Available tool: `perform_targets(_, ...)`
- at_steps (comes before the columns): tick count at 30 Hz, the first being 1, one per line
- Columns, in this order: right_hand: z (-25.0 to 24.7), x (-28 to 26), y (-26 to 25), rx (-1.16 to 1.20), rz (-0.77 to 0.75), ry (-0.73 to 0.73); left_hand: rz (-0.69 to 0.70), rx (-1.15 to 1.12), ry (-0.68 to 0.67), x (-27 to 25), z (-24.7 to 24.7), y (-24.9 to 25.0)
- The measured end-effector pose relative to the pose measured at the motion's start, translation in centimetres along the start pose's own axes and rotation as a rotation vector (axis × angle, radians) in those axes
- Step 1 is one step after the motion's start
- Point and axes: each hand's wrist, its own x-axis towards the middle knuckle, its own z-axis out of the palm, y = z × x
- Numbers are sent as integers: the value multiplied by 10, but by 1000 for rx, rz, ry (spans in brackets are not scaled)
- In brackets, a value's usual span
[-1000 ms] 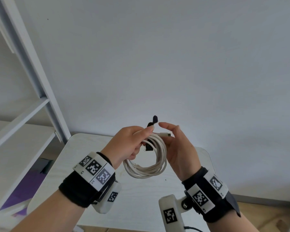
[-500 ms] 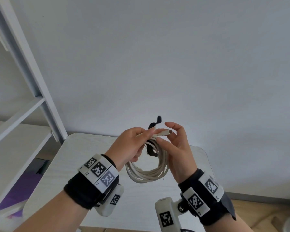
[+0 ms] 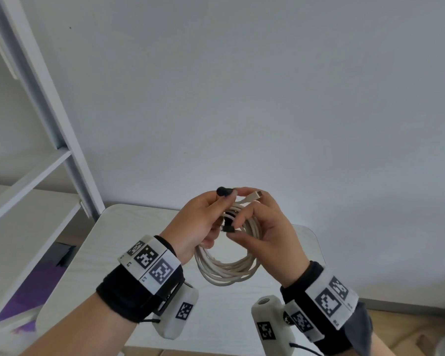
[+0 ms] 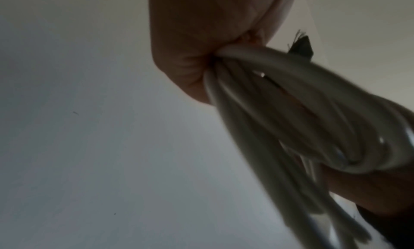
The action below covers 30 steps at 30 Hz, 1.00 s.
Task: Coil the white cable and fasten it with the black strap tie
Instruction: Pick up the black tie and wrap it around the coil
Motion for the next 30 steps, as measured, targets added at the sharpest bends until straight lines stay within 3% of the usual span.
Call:
perform_targets(9, -5, 3, -12, -234, 0, 81, 7, 149, 28, -10, 4, 0)
perform_targets(13, -7, 4, -17, -152, 28, 182, 47, 173, -2, -16, 6, 1)
perform_targets(23, -4, -4, -21, -405, -108, 281, 50, 142, 11, -25, 4, 1)
perform_targets(30, -4, 0, -26, -214, 111, 182, 58, 126, 59, -29, 5, -1)
